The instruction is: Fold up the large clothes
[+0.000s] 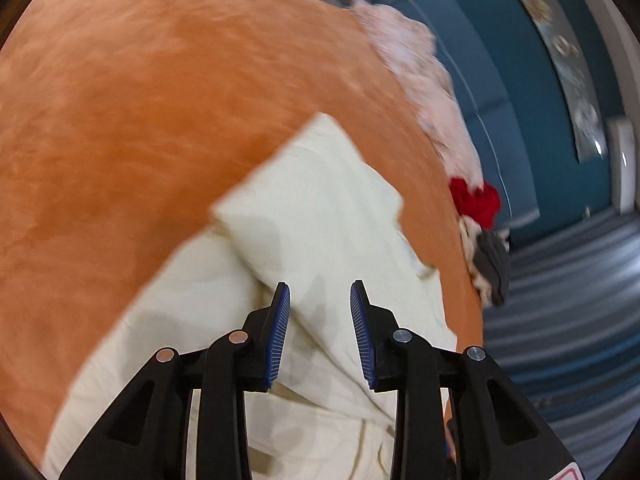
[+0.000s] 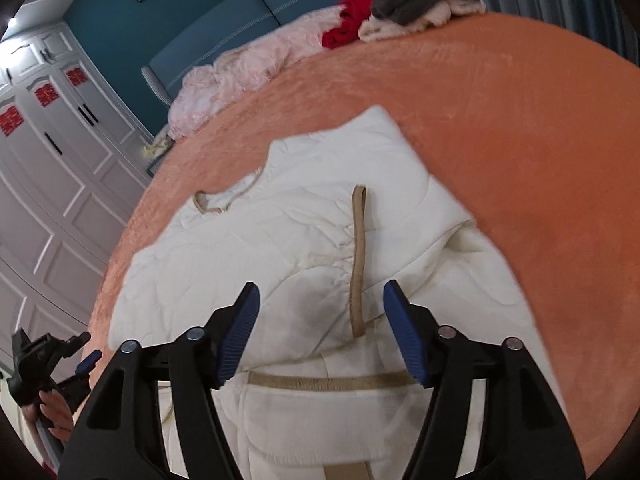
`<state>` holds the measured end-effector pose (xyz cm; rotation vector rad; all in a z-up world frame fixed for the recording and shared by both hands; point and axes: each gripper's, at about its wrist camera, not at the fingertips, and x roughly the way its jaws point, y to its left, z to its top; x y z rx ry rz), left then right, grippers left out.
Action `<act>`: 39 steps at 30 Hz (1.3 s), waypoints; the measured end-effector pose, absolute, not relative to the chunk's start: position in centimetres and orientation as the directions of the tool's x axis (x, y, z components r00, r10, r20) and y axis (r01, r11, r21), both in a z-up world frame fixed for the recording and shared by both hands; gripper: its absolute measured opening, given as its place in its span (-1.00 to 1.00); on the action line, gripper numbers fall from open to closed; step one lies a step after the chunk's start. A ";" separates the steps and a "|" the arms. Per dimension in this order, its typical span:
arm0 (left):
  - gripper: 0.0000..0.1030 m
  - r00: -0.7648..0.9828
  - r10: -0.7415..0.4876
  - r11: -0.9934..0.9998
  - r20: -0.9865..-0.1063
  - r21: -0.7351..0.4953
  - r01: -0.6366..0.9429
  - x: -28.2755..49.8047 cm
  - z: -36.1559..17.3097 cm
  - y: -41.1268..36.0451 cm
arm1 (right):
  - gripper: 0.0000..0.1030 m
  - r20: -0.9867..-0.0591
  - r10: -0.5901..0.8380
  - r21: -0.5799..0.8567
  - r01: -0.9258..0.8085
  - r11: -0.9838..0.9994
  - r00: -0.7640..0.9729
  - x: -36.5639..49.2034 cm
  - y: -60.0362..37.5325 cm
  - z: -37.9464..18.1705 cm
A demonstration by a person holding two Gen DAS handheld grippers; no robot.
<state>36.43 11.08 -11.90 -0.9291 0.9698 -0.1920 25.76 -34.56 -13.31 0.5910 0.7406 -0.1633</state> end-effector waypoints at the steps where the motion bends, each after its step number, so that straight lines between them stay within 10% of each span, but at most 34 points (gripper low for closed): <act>1: -0.44 0.579 -0.532 0.591 -0.618 -0.761 -0.269 36.6 -12.5 11.5 | -0.29 -0.689 0.069 0.435 0.335 0.836 0.722 26.3 -34.3 -13.5; 4: -0.44 0.577 -0.561 0.499 -0.594 -0.798 -0.337 37.0 -14.4 12.4 | -0.97 -0.694 0.048 0.371 0.299 0.879 0.718 27.1 -33.3 -12.4; 14: -0.46 0.540 -0.490 0.592 -0.684 -0.716 -0.370 39.8 -14.9 10.6 | -0.99 -0.511 -0.025 0.238 0.170 0.956 0.859 27.6 -33.8 -1.0; 18: -0.85 0.564 -0.344 0.737 -0.750 -0.588 -0.333 39.7 -14.5 9.7 | -0.99 -0.573 -0.068 0.187 0.212 0.959 0.817 28.2 -34.1 -3.7; 26: -0.85 0.583 -0.203 0.885 -0.787 -0.402 -0.234 39.0 -15.9 7.8 | -1.00 -0.764 -0.130 0.114 0.330 0.937 0.632 28.9 -35.4 -15.8; 39: -0.69 0.653 -0.101 0.953 -0.751 -0.261 -0.152 34.8 -11.6 7.3 | -0.68 -0.655 -0.078 0.260 0.321 0.911 0.752 25.4 -35.1 -10.5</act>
